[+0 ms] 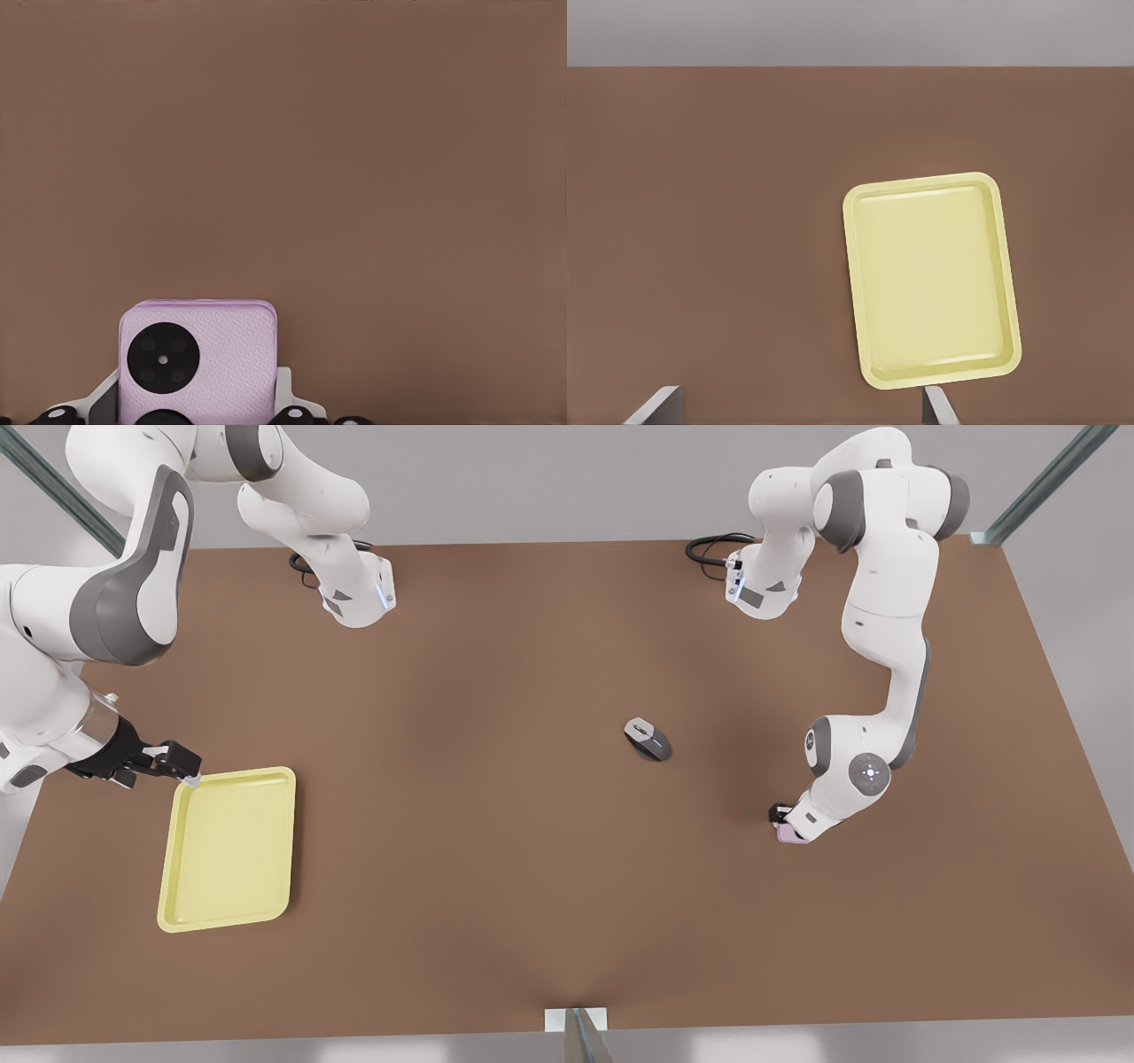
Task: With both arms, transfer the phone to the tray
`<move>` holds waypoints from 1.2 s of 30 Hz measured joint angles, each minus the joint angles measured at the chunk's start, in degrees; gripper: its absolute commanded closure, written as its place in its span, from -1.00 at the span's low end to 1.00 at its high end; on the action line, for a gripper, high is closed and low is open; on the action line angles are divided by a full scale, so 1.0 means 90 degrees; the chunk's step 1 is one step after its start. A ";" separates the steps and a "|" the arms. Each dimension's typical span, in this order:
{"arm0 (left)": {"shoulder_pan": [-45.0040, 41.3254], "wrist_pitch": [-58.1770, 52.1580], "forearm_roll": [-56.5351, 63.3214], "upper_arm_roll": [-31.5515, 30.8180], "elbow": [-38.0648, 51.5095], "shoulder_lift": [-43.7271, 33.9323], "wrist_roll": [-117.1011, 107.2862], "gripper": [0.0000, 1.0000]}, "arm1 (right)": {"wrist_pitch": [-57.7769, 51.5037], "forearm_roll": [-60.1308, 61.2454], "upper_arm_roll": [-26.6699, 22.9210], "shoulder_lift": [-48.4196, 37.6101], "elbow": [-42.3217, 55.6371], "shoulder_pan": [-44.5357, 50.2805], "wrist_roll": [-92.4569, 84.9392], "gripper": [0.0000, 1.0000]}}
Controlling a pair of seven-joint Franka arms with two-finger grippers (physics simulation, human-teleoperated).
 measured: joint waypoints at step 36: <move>-0.4808 -0.0937 0.0130 -0.0598 0.6353 0.3479 -0.5760 -0.98 | -0.0632 -0.0001 -0.0007 -0.0183 -0.0026 -0.0046 -0.0004 -1.00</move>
